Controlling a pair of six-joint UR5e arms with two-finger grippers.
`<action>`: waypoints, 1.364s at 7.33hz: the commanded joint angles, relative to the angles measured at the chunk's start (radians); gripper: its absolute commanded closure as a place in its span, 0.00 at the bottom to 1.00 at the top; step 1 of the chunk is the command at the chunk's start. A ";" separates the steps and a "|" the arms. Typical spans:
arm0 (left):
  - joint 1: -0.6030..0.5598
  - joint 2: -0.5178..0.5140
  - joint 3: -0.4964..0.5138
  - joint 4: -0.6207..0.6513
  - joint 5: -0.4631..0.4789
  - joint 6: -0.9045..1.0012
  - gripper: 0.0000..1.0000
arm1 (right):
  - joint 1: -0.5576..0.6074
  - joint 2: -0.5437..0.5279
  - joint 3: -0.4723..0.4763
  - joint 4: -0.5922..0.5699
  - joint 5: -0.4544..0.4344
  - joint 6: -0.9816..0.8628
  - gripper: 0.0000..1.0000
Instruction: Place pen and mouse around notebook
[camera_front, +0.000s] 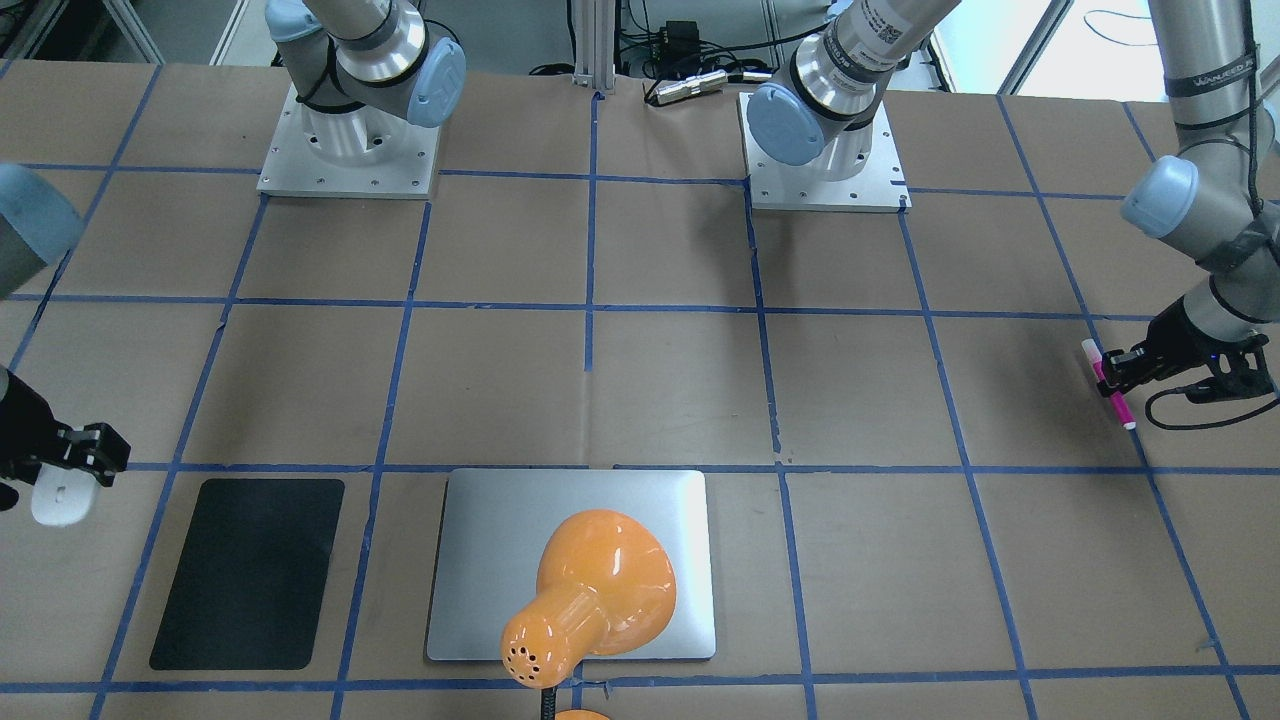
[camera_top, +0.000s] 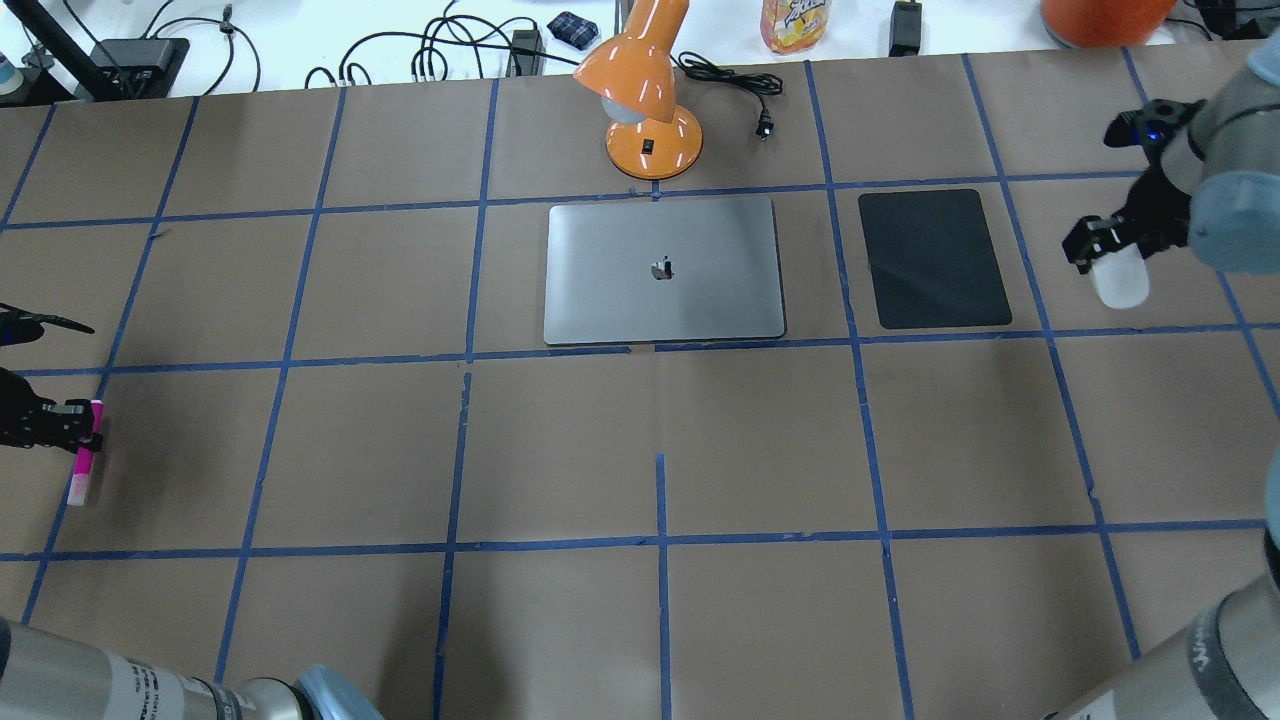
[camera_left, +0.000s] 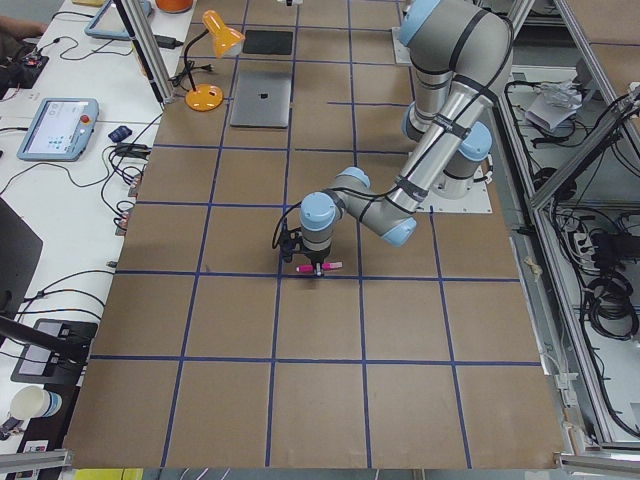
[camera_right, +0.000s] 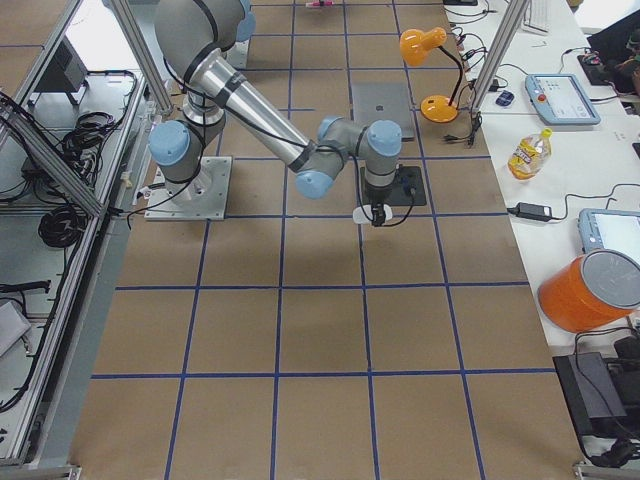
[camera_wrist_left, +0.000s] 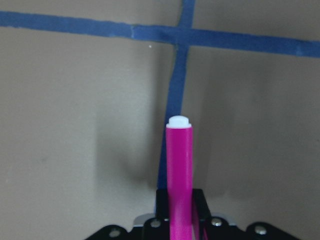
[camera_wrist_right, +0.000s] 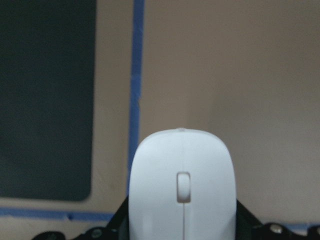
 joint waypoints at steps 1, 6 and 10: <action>-0.116 0.113 0.012 -0.180 0.010 -0.214 1.00 | 0.183 0.155 -0.190 0.031 -0.001 0.230 0.56; -0.539 0.299 -0.033 -0.397 0.105 -1.036 1.00 | 0.218 0.226 -0.131 -0.019 0.011 0.347 0.54; -0.897 0.201 -0.022 -0.250 -0.188 -1.916 1.00 | 0.217 0.206 -0.140 -0.024 0.065 0.334 0.00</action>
